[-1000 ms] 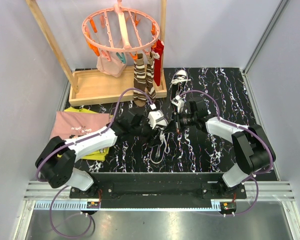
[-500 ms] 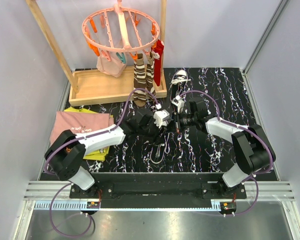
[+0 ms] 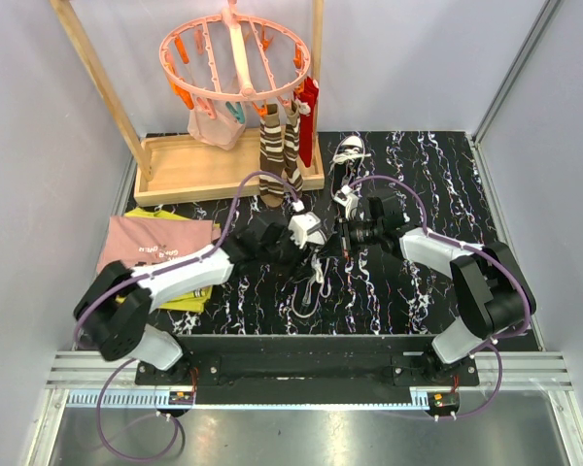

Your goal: Tie the shoes

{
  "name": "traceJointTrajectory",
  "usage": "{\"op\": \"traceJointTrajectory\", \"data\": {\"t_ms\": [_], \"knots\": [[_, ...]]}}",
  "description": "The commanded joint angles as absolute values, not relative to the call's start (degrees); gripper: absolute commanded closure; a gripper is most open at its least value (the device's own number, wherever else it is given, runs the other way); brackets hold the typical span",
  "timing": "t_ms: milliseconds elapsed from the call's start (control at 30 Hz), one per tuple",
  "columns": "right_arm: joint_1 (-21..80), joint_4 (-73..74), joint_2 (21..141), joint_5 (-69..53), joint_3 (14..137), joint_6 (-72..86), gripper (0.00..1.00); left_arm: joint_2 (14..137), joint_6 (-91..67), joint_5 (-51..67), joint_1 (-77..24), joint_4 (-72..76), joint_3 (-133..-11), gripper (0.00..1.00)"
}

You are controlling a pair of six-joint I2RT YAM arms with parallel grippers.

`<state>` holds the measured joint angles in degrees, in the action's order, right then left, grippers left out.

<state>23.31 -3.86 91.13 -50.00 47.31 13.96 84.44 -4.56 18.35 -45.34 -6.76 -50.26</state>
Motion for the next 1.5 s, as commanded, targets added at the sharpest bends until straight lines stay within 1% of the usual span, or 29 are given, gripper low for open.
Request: {"op": "traceJointTrajectory", "data": {"t_ms": [0, 33, 100, 133, 200, 233, 300, 533, 700, 800, 967, 1233, 1467], "knots": [[23.6, -6.1, 89.6, -49.7, 47.8, 14.2, 1.00, 76.0, 4.4, 23.5, -44.9, -5.0, -47.3, 0.41], [23.6, -6.2, 89.7, -49.7, 47.9, 14.2, 1.00, 75.1, 10.0, 24.7, -45.0, -5.1, -46.6, 0.37], [23.6, -6.2, 90.2, -49.9, 48.0, 14.2, 1.00, 72.1, 16.7, 28.6, -45.3, -4.7, -44.9, 0.36], [23.6, -6.1, 90.3, -50.2, 48.0, 14.2, 1.00, 71.1, 25.0, 29.7, -45.6, -4.3, -43.3, 0.34], [23.6, -6.1, 90.5, -50.4, 48.2, 14.4, 1.00, 68.7, 33.0, 31.6, -46.1, -1.7, -41.5, 0.32], [23.6, -6.2, 90.6, -50.4, 48.2, 14.6, 1.00, 68.6, 40.4, 31.9, -46.3, -0.7, -40.4, 0.32], [23.6, -6.1, 91.0, -50.5, 48.3, 14.9, 1.00, 69.9, 48.2, 32.4, -47.0, -0.2, -41.0, 0.32], [23.6, -6.1, 91.4, -50.7, 49.1, 14.9, 1.00, 75.8, 63.8, 37.0, -49.2, -1.8, -45.5, 0.32], [23.6, -6.1, 91.5, -50.9, 49.1, 14.8, 1.00, 80.5, 69.7, 38.5, -50.3, -8.9, -50.9, 0.32], [23.6, -6.2, 91.6, -50.8, 49.2, 15.0, 1.00, 83.5, 70.6, 37.1, -51.4, -11.7, -53.8, 0.33], [23.6, -6.4, 91.6, -50.8, 49.0, 15.0, 1.00, 86.0, 73.6, 36.5, -52.6, -15.5, -55.1, 0.35], [23.6, -7.1, 91.8, -51.0, 48.9, 15.5, 1.00, 89.3, 77.0, 32.1, -53.6, -15.8, -56.1, 0.34], [23.6, -7.1, 91.9, -51.2, 48.8, 15.3, 1.00, 91.4, 78.2, 30.1, -53.8, -14.5, -56.3, 0.38]]}}
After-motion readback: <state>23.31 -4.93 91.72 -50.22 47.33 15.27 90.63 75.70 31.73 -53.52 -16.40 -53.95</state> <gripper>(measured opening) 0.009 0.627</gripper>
